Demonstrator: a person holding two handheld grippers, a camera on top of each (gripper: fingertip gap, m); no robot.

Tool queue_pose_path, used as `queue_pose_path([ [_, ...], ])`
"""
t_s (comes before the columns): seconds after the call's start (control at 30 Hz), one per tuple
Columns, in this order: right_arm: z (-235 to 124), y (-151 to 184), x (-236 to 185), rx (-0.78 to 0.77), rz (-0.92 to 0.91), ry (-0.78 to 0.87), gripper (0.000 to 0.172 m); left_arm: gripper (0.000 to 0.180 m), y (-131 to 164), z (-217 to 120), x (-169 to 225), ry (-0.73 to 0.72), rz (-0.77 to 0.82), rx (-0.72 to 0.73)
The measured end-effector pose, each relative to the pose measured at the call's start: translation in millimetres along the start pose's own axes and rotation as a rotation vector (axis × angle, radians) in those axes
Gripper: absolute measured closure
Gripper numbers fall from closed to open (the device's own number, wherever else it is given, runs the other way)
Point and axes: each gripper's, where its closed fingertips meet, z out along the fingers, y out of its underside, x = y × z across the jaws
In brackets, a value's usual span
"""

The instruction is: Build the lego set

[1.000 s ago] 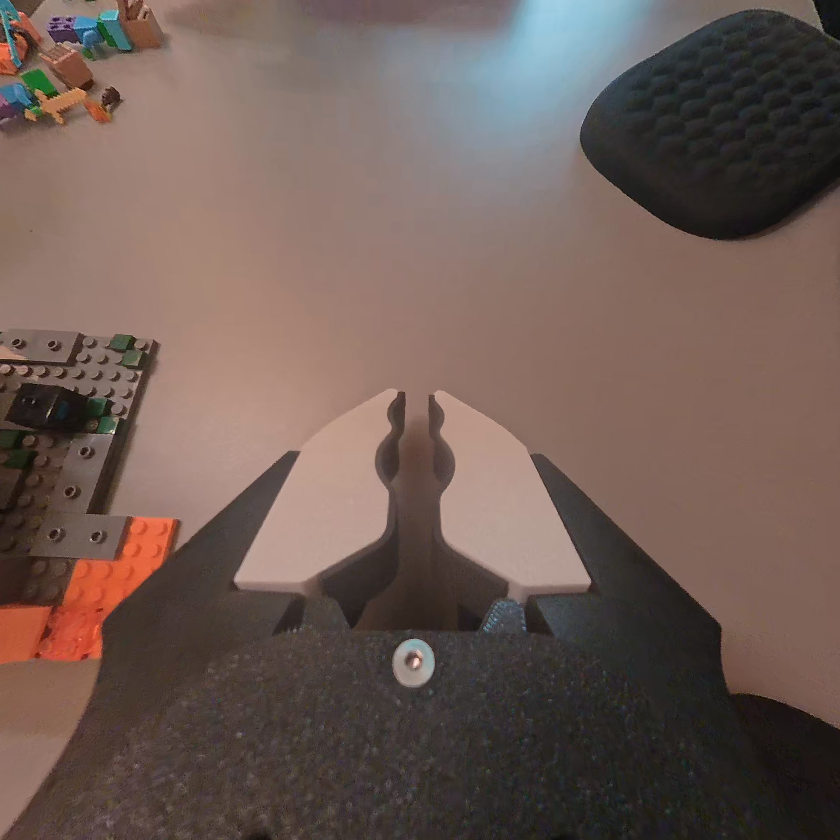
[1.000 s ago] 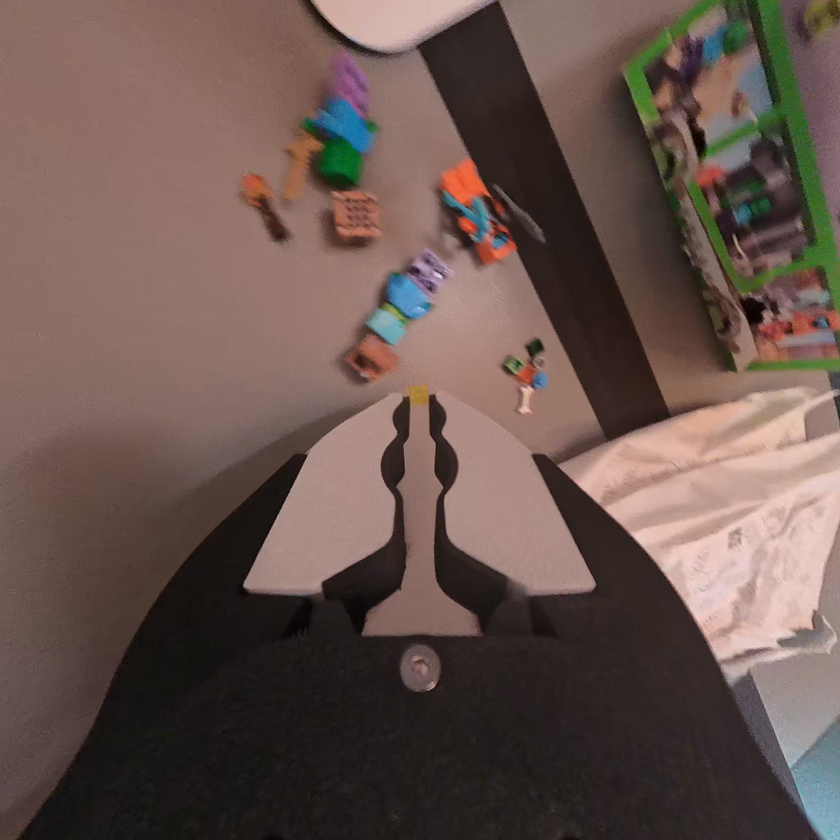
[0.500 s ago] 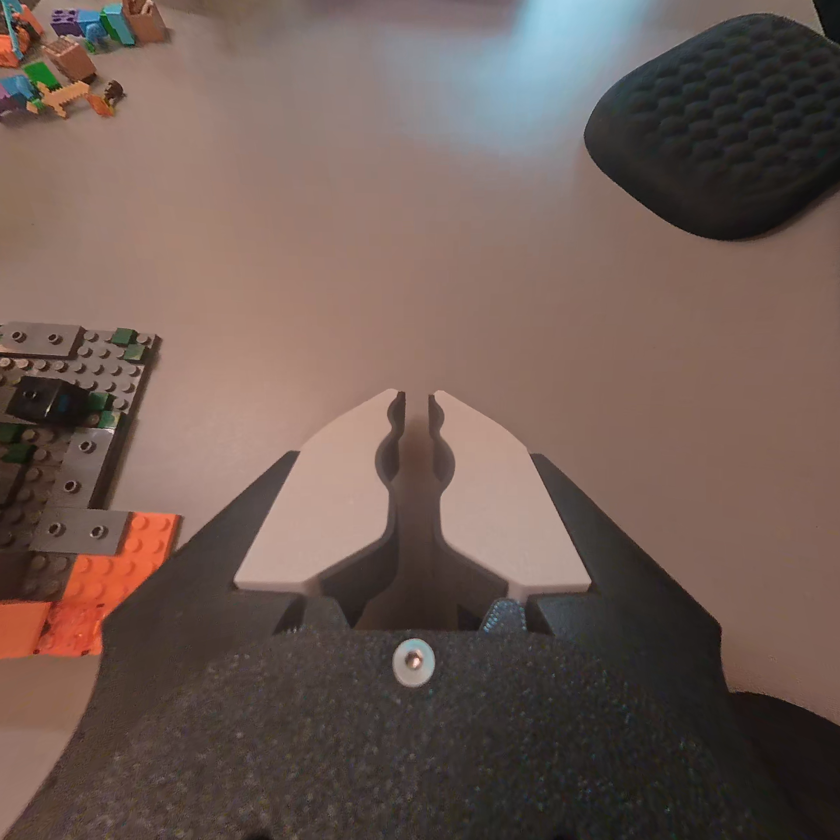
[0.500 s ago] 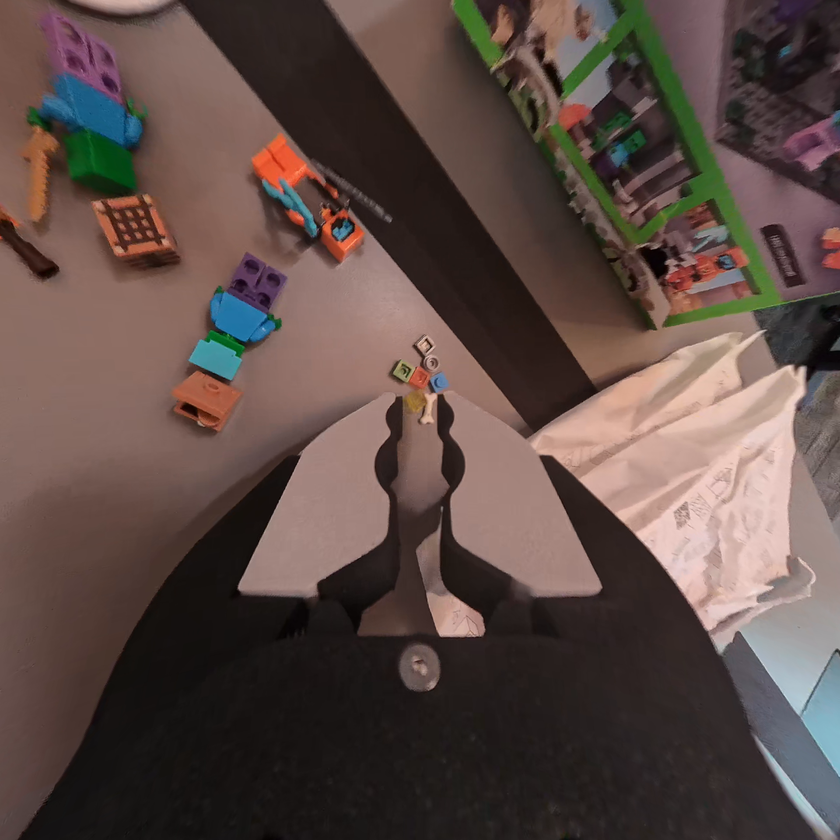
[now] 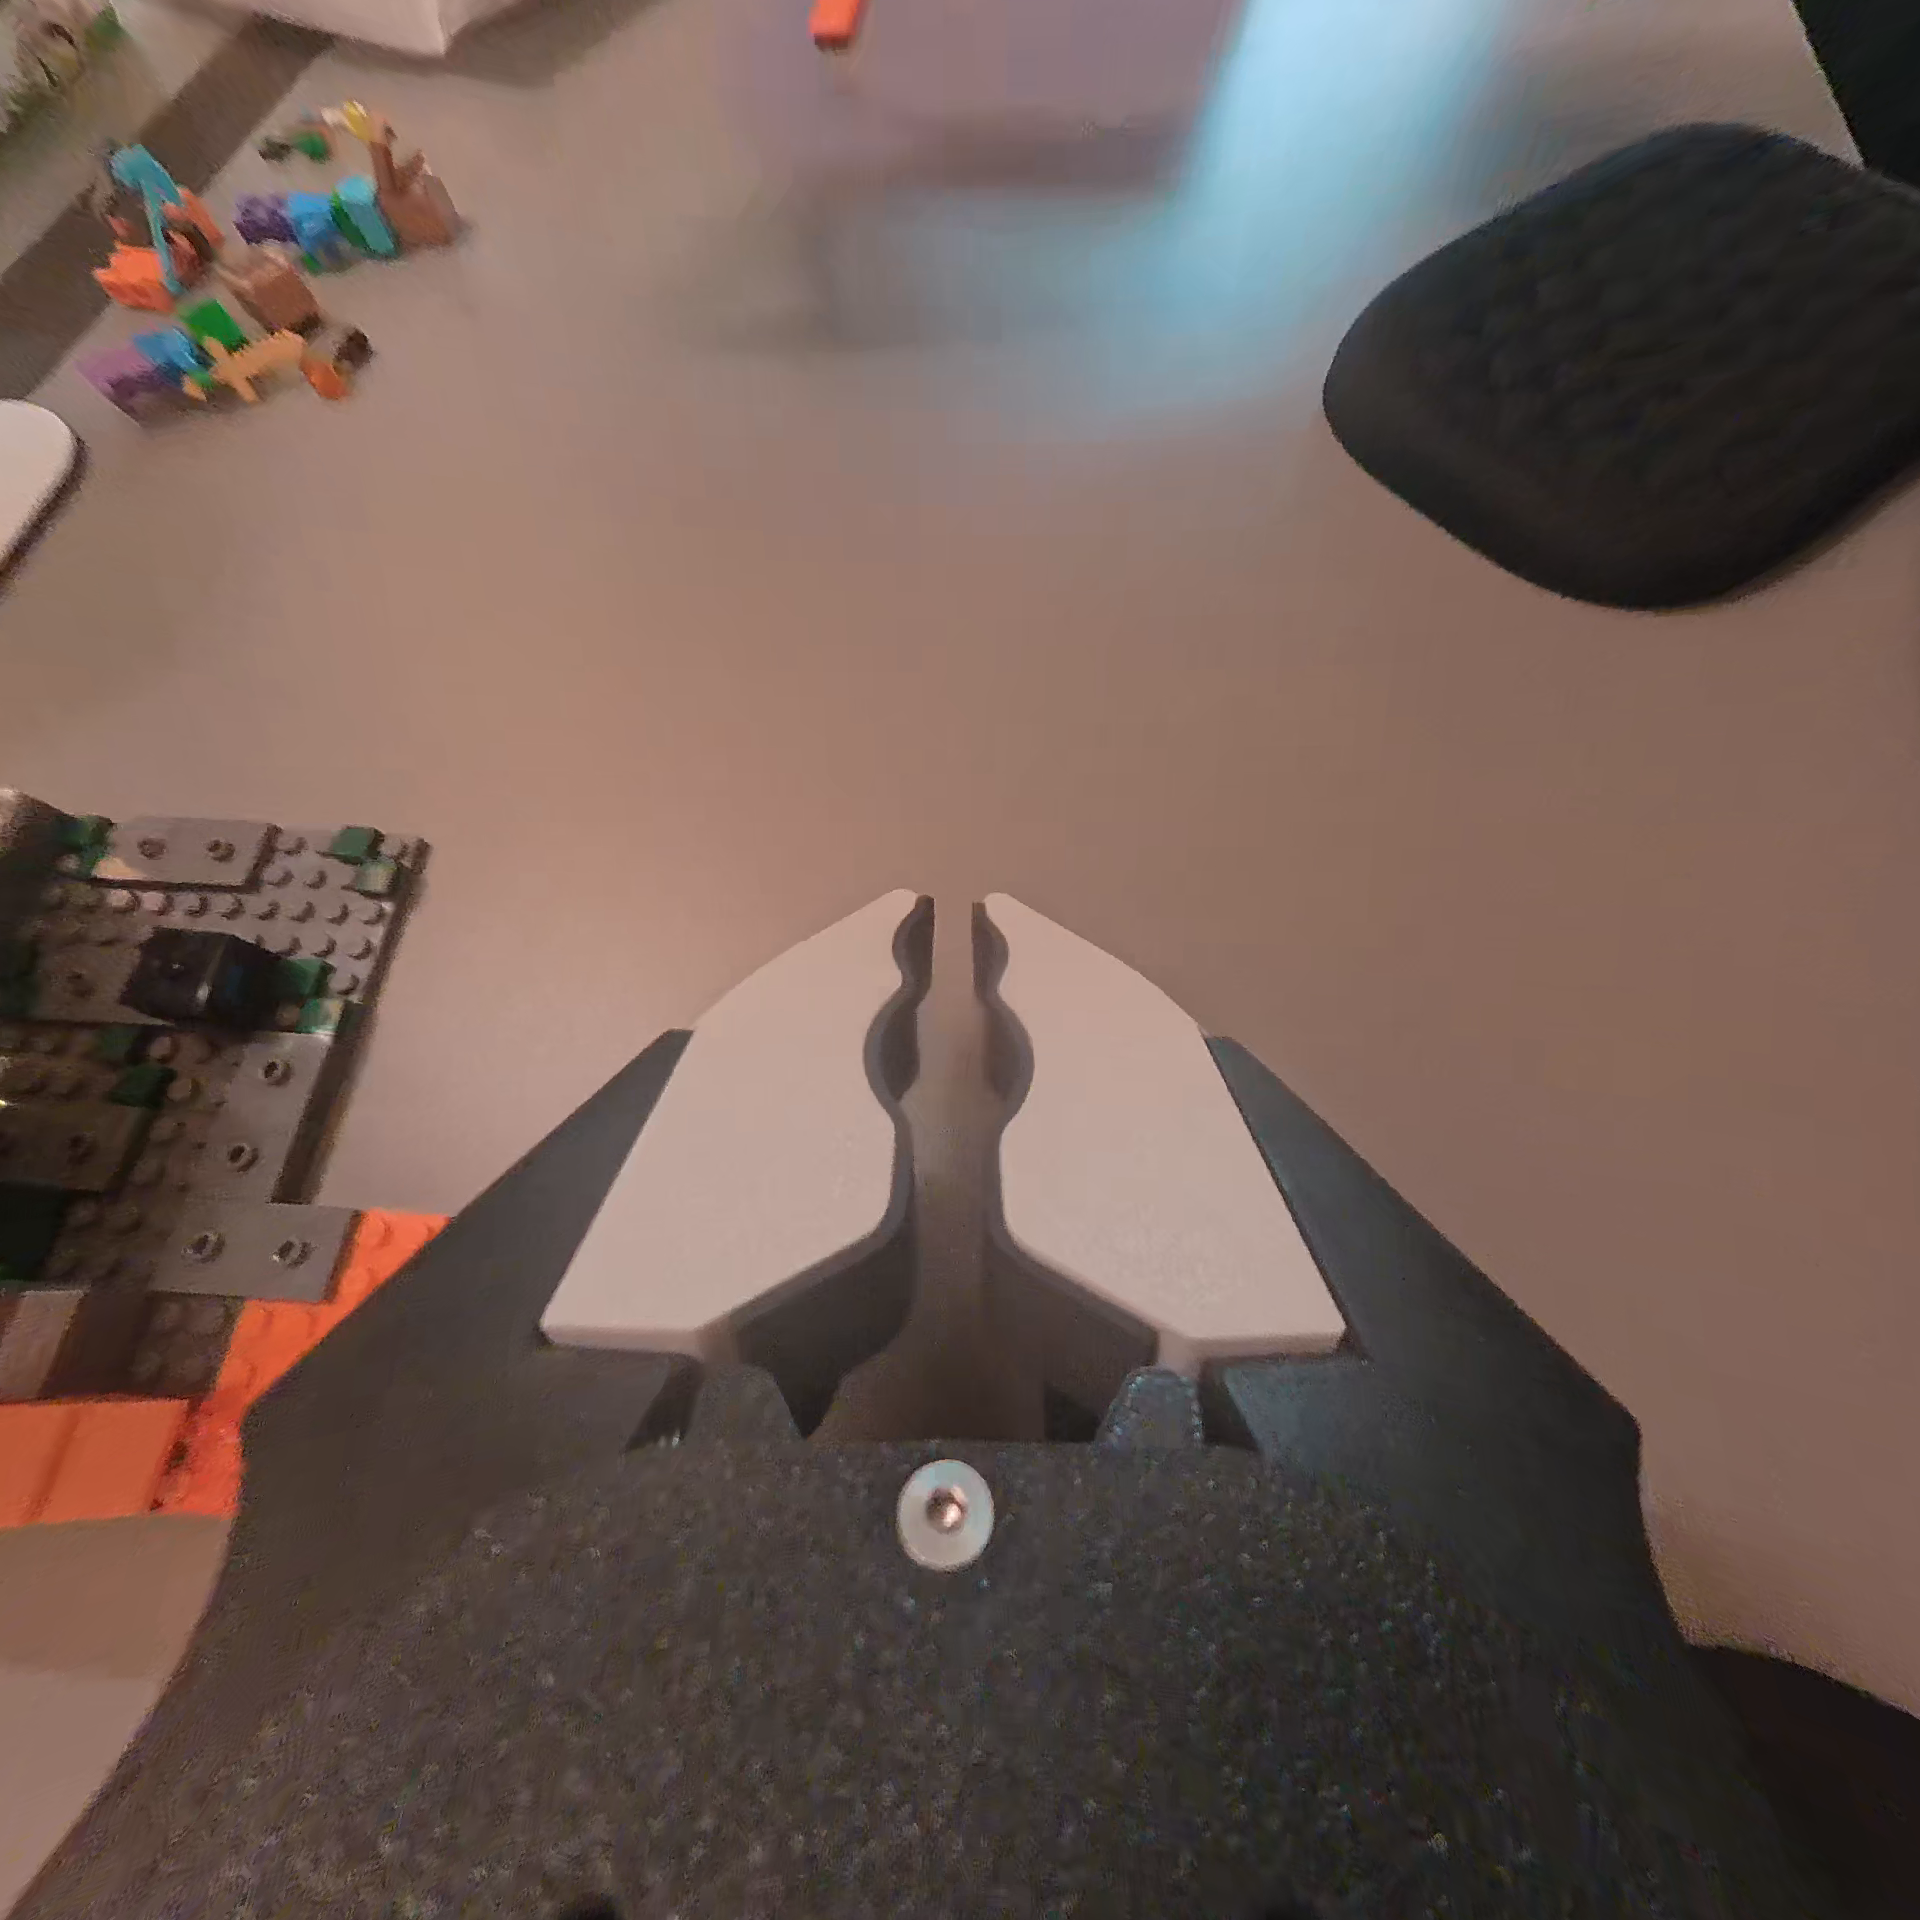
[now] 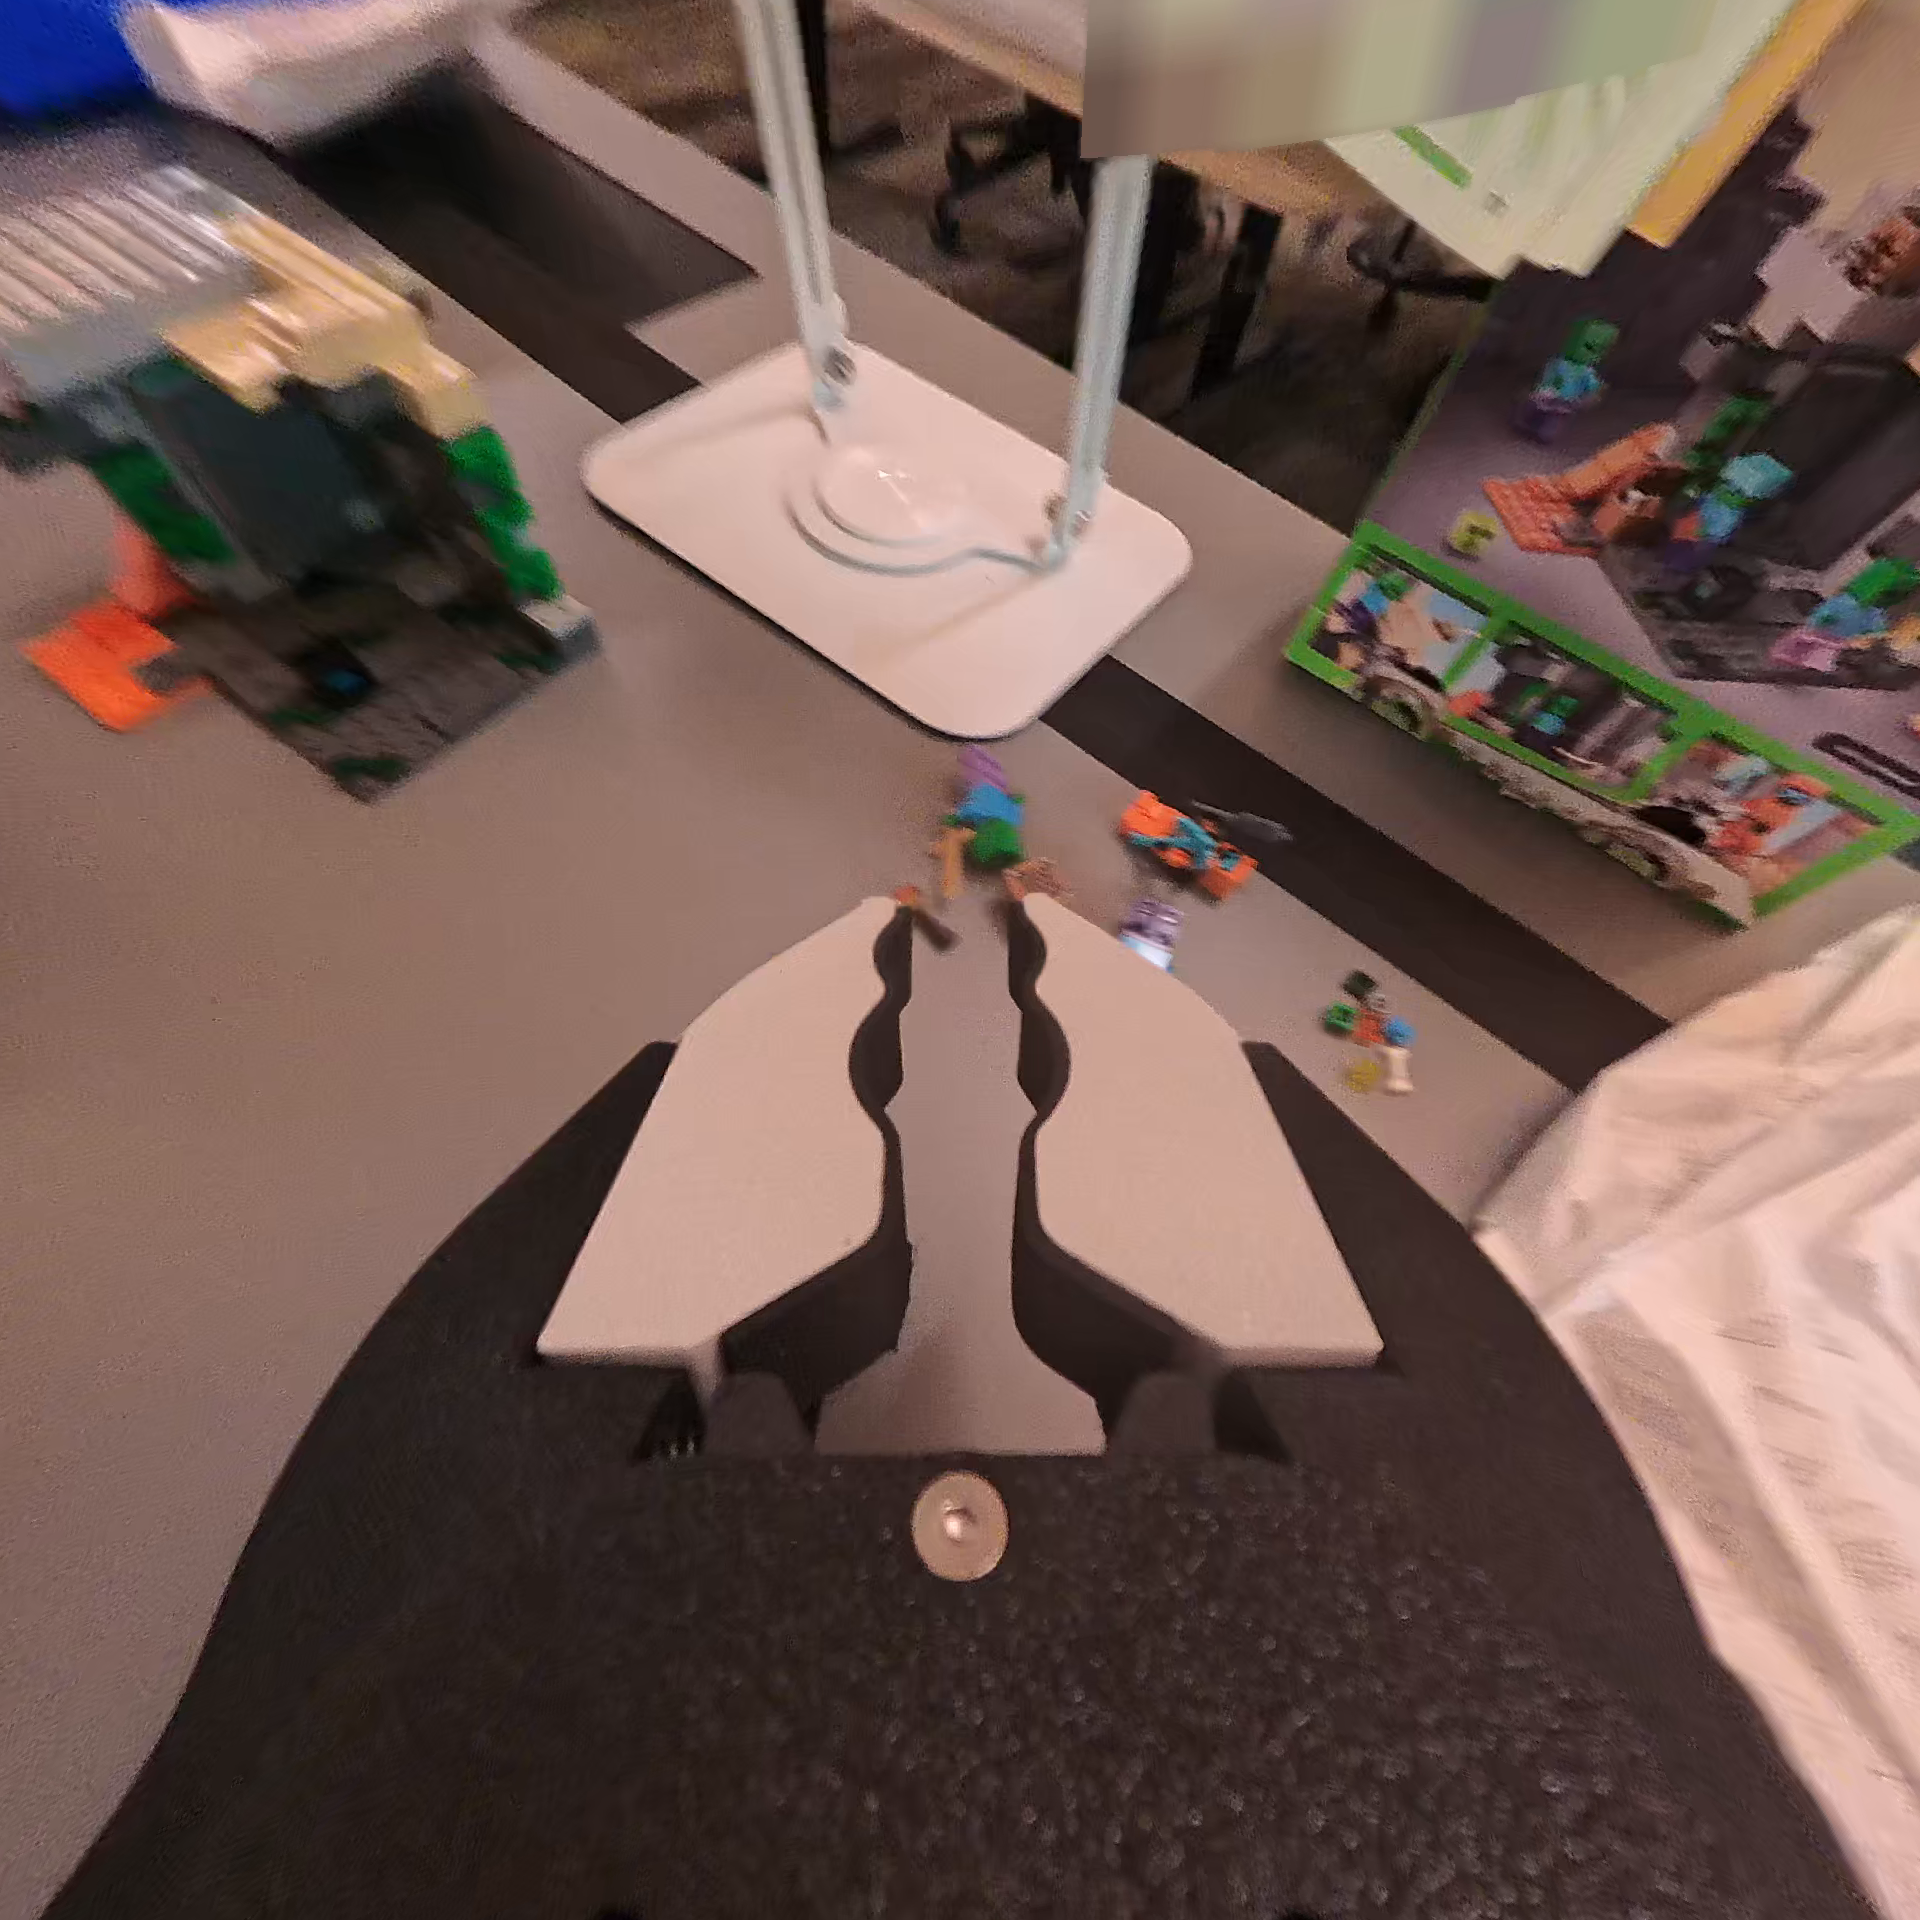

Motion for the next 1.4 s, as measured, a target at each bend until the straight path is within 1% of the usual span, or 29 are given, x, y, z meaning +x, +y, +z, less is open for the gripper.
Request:
queue_pose_path([
  [0.13, -10.6, -15.0, -43.7, 0.130, 0.062, -0.006, 0.159, 0.177, -15.2, -7.5, -7.5, -0.057, 0.004, 0.085],
  [0.27, -16.6, -27.3, -72.8, 0.216, 0.139, 0.004, 0.167, 0.180, -29.4, -18.7, -19.4, -0.135, -0.013, 0.171],
  [0.33, -18.1, -33.8, -81.7, 0.249, 0.155, 0.021, 0.172, 0.180, -37.5, -26.2, -27.2, -0.187, -0.027, 0.226],
  [0.47, -17.6, -46.6, -91.3, 0.313, 0.211, 0.070, 0.172, 0.180, -51.2, -43.9, -48.0, -0.322, -0.088, 0.348],
  [0.6, -15.8, -57.3, -96.1, 0.404, 0.243, 0.127, 0.172, 0.180, -56.5, -59.2, -69.3, -0.461, -0.170, 0.445],
  [0.73, -8.1, -50.1, -100.4, 0.432, 0.210, 0.165, 0.172, 0.180, -76.4, -75.8, -76.4, -0.559, -0.181, 0.583],
  [0.83, -0.1, -36.6, -106.1, 0.422, 0.207, 0.148, 0.172, 0.180, -91.6, -85.1, -86.0, -0.659, -0.171, 0.632],
  [0.93, 3.7, -31.1, -109.0, 0.408, 0.193, 0.135, 0.172, 0.180, -101.9, -83.4, -97.0, -0.710, -0.221, 0.668],
  [1.0, 4.5, -29.1, -110.4, 0.401, 0.183, 0.135, 0.172, 0.180, -101.6, -81.1, -104.2, -0.760, -0.234, 0.670],
  [1.1, 2.5, -29.6, -113.8, 0.406, 0.177, 0.123, 0.171, 0.180, -91.7, -82.2, -109.9, -0.830, -0.233, 0.648],
  [1.23, -3.2, -31.6, -108.5, 0.441, 0.216, 0.131, 0.171, 0.180, -73.4, -84.1, -112.5, -0.835, -0.272, 0.628],
  [1.3, -4.4, -31.5, -105.6, 0.445, 0.237, 0.127, 0.171, 0.180, -70.3, -88.2, -115.1, -0.839, -0.282, 0.629],
  [1.4, -9.2, -34.6, -102.4, 0.459, 0.214, 0.142, 0.170, 0.180, -71.5, -93.9, -117.3, -0.838, -0.290, 0.630],
])
